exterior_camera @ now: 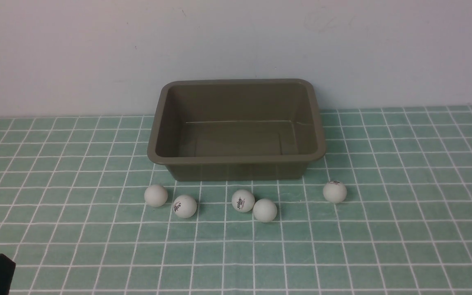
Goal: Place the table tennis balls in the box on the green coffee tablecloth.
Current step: 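Reach for and grasp a ping pong ball on the table beside the basket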
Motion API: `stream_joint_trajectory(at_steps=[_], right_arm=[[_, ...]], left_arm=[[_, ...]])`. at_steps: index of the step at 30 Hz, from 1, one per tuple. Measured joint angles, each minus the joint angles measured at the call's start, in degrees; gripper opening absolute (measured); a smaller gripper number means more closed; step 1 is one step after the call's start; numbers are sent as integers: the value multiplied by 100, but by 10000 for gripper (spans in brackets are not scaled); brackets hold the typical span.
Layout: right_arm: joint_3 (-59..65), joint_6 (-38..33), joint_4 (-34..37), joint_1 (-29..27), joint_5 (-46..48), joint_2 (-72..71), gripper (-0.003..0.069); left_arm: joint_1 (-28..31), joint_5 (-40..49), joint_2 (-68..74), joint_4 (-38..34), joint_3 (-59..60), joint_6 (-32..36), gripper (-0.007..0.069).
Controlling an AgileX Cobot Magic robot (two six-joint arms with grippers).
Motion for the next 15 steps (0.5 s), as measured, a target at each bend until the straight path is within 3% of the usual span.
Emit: stream_joint_trajectory(at_steps=[6, 15], right_arm=[[0, 0, -9, 0, 130, 0, 461], [311, 0, 33, 0, 352, -5, 461]], left_arm=[[0, 1167, 0, -598, -680, 483, 395], [0, 2827, 1187, -201, -2556, 2200, 395]])
